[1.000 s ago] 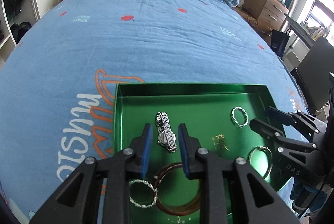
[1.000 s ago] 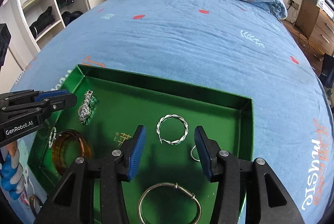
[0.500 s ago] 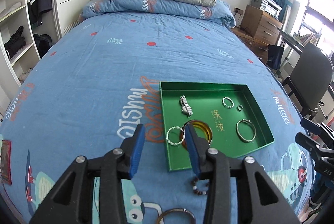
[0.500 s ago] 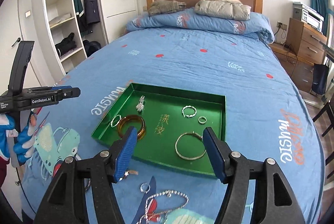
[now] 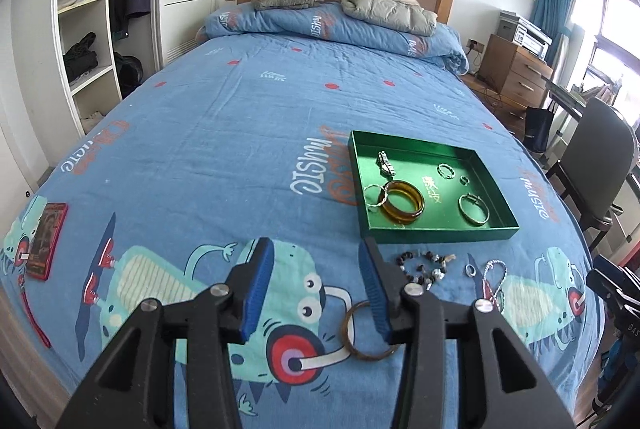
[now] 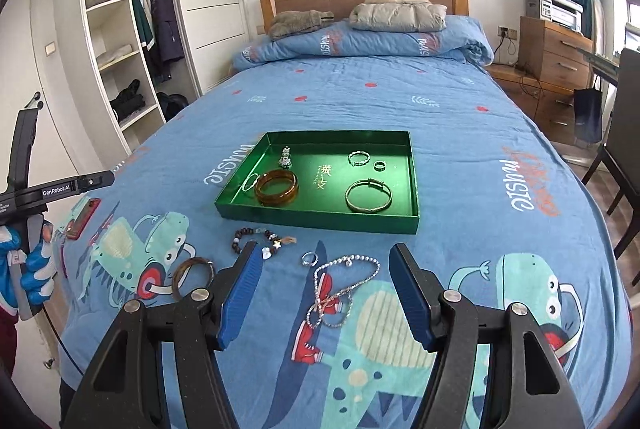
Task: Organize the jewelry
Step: 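Move both tools back from the tray toward the remaining jewelry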
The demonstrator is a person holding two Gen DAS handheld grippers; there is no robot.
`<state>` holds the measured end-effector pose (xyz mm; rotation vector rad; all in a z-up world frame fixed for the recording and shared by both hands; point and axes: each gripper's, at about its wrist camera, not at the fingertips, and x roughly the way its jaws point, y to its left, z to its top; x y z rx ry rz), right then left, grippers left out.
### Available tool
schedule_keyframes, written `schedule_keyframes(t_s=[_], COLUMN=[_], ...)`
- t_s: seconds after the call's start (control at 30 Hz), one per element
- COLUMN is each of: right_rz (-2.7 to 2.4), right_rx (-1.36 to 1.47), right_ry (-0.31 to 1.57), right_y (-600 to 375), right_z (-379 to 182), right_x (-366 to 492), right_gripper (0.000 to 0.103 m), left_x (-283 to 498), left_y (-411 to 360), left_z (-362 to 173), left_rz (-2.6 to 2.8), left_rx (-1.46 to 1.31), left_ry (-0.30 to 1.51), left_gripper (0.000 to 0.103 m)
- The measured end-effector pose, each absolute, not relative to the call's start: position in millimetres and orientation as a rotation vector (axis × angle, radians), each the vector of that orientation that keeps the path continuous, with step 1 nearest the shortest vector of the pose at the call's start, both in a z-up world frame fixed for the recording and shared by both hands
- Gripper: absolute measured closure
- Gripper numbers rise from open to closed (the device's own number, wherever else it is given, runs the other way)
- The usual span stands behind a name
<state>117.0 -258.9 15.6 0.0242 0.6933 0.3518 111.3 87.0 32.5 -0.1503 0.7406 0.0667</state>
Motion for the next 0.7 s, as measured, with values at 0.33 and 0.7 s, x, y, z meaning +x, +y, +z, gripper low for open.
schedule_keyframes(t_s=[0.33,0.7], right_rz=[0.352,0.326], right_rx=[0.055,0.069], right_ry=[0.684,0.718], right_y=[-245,-244], right_z=[11,-11], right_x=[67,68], right_gripper=[0.037,0.027], left_x=[50,59], left_y=[56,51], left_z=[29,13], left_rz=[0.102,0.112], left_rx=[-0.098,-0.072], left_ry=[0.655,0.657], left_gripper=[0.061,0.051])
